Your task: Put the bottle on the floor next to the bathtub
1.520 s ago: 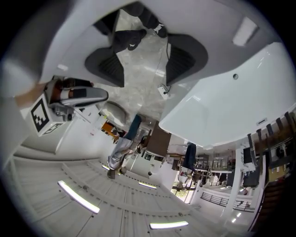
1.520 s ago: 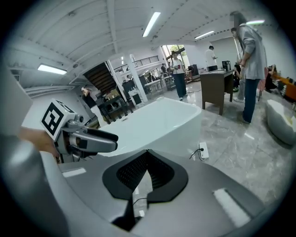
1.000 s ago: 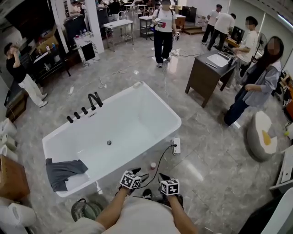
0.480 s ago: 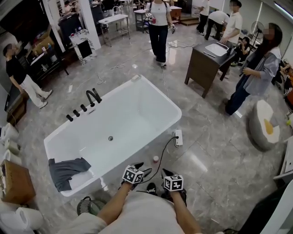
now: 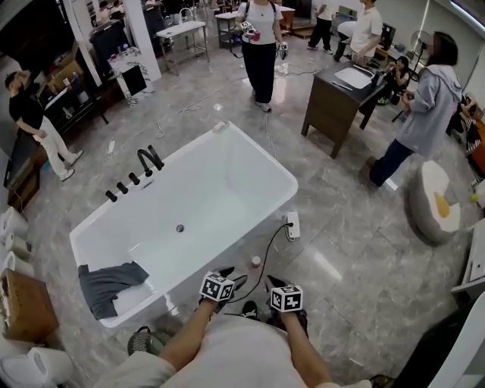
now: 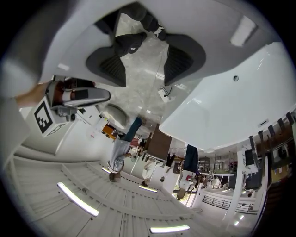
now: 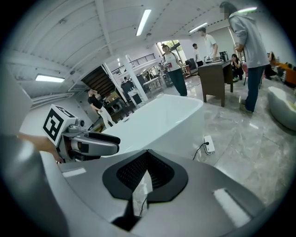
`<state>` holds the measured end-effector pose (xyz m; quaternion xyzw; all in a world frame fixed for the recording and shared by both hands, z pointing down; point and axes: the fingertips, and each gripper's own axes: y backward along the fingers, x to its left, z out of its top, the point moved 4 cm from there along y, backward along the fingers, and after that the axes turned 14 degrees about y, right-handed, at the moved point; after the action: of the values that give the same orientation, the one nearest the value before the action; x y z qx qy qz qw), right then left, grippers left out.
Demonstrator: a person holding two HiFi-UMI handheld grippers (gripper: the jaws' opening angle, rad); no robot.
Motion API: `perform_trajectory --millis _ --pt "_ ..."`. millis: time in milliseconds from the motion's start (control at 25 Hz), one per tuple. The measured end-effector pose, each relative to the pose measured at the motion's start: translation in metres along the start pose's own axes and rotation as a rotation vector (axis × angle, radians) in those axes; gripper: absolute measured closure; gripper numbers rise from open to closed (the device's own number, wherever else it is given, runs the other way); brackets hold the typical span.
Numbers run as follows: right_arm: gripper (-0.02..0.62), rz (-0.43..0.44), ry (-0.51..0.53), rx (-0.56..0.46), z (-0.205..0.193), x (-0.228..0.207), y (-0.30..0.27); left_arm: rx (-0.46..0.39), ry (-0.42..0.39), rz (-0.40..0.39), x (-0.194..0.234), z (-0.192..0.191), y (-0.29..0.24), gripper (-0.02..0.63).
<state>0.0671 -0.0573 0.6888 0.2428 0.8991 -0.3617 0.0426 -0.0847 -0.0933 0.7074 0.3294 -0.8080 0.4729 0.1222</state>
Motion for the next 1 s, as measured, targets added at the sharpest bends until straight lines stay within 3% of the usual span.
perform_trajectory --millis 640,1000 --pt "0.597 -0.001 -0.010 -0.003 0.0020 -0.0026 0.0009 -0.038 0.019 -0.008 -0.0009 0.0066 -0.0001 0.539" --pt "0.597 0.010 -0.017 -0.006 0.0005 0.0022 -0.0013 -0.038 0.030 -0.016 0.0009 0.0040 0.0021 0.549"
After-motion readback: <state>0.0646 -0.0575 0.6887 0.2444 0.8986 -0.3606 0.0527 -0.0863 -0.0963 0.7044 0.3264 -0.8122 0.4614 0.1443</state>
